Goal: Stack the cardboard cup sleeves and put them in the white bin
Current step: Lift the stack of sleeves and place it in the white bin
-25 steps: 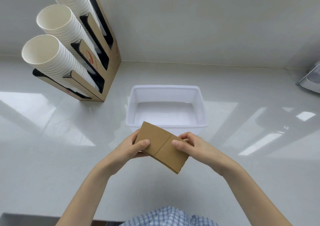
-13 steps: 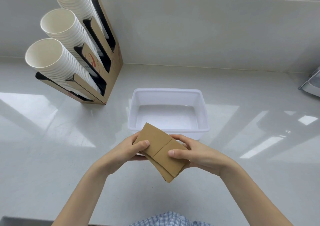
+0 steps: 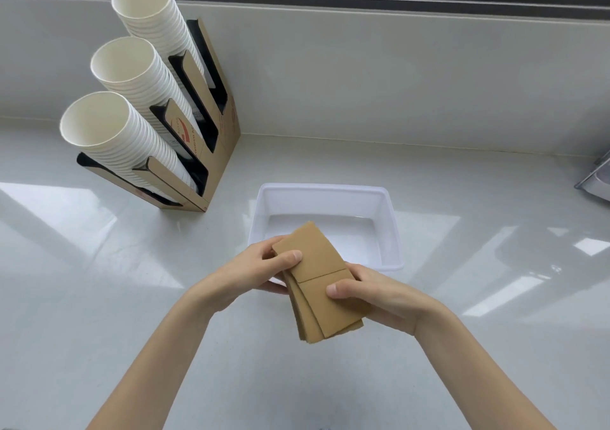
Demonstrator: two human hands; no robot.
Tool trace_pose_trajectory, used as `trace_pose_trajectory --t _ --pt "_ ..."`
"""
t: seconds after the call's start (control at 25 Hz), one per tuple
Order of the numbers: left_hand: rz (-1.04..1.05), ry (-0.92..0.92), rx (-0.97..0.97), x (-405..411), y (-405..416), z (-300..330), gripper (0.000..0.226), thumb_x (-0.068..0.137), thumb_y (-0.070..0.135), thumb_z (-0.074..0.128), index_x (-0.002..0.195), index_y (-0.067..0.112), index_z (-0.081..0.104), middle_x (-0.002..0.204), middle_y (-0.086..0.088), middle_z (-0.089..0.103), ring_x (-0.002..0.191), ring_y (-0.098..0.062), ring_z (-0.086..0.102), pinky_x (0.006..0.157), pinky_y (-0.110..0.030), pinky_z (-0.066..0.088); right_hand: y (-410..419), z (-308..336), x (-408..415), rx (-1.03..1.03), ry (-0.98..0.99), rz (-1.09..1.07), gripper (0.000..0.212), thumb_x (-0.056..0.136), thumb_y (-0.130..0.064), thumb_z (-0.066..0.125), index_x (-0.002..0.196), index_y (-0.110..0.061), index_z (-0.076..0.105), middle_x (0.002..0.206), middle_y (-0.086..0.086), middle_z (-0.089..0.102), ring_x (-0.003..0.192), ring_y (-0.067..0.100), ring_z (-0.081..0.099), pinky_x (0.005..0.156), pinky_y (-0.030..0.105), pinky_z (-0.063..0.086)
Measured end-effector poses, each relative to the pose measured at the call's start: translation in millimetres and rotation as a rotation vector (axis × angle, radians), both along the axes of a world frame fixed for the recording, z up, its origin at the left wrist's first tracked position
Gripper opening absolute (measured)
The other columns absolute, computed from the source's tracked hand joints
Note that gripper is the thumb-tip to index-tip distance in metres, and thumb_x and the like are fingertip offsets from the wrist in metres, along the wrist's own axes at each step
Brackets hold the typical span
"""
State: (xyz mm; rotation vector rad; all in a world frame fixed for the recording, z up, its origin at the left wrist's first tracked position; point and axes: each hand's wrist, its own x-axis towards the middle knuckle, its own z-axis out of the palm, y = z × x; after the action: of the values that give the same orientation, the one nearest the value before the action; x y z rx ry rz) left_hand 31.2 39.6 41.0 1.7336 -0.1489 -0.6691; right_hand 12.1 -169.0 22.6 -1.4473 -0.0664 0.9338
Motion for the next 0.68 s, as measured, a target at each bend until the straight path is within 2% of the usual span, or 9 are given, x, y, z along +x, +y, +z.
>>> trace_pose_trajectory --t 0.08,0.2,0.32,0.4,0.52,0.6,0.68 --pt "0.040 -0.016 0.026 7.3 -2.6 2.7 0.030 0.086 0.036 0.051 0.114 0.023 0.054 0.101 0.001 0.063 0.079 0.000 0.066 0.065 -0.015 0.054 1.8 -0.1 5.2 0.043 -0.005 -0.043 0.065 0.068 -0.030 0.064 0.127 -0.009 0.047 0.105 0.002 0.065 0.080 0.008 0.066 0.058 0.015 0.050" --pt "0.101 -0.052 0.035 13.8 -4.0 5.7 0.027 0.085 0.040 0.048 0.105 0.026 0.056 0.102 0.001 0.063 0.083 -0.002 0.066 0.066 -0.016 0.054 4.6 -2.4 13.1 0.088 -0.021 -0.092 0.066 0.067 -0.034 0.064 0.127 -0.012 0.048 0.123 0.010 0.063 0.102 0.020 0.063 0.081 0.034 0.052" --pt "0.135 -0.057 0.006 18.4 -4.6 7.6 0.027 0.085 0.043 0.045 0.104 0.028 0.056 0.103 0.004 0.063 0.084 0.002 0.065 0.068 -0.016 0.054 8.2 -2.9 20.0 0.116 -0.028 -0.118 0.064 0.068 -0.033 0.063 0.127 -0.013 0.049 0.128 0.012 0.060 0.111 0.028 0.060 0.089 0.043 0.049" --pt "0.161 -0.045 -0.025 23.1 -3.0 8.8 0.026 0.087 0.042 0.042 0.105 0.030 0.056 0.104 0.009 0.063 0.088 0.004 0.064 0.069 -0.016 0.055 10.6 -3.7 26.4 0.120 -0.031 -0.132 0.064 0.066 -0.034 0.064 0.126 -0.013 0.050 0.121 0.009 0.064 0.104 0.023 0.063 0.083 0.037 0.052" --pt "0.212 -0.060 -0.038 35.5 4.4 9.0 0.027 0.089 0.041 0.038 0.108 0.033 0.056 0.113 0.012 0.062 0.103 -0.002 0.060 0.079 -0.022 0.052 12.2 -0.7 35.7 0.134 -0.018 -0.163 0.051 0.067 -0.031 0.063 0.113 -0.010 0.055 0.089 -0.002 0.069 0.074 0.010 0.065 0.061 0.022 0.053" --pt "0.310 -0.089 -0.032 43.3 10.9 7.7 0.024 0.091 0.034 0.039 0.105 0.028 0.058 0.116 0.005 0.061 0.105 -0.010 0.058 0.082 -0.026 0.050 9.9 2.5 42.2 0.180 -0.010 -0.204 0.032 0.071 -0.025 0.057 0.100 -0.010 0.059 0.072 -0.006 0.069 0.062 0.009 0.064 0.054 0.020 0.052" --pt "0.448 -0.119 -0.012 50.9 17.5 4.8 0.021 0.093 0.023 0.040 0.103 0.022 0.058 0.113 -0.002 0.060 0.101 -0.014 0.058 0.080 -0.025 0.049 8.2 9.0 51.8 0.224 -0.003 -0.257 0.027 0.071 -0.024 0.054 0.094 -0.012 0.060 0.071 -0.003 0.069 0.061 0.012 0.063 0.053 0.021 0.052"
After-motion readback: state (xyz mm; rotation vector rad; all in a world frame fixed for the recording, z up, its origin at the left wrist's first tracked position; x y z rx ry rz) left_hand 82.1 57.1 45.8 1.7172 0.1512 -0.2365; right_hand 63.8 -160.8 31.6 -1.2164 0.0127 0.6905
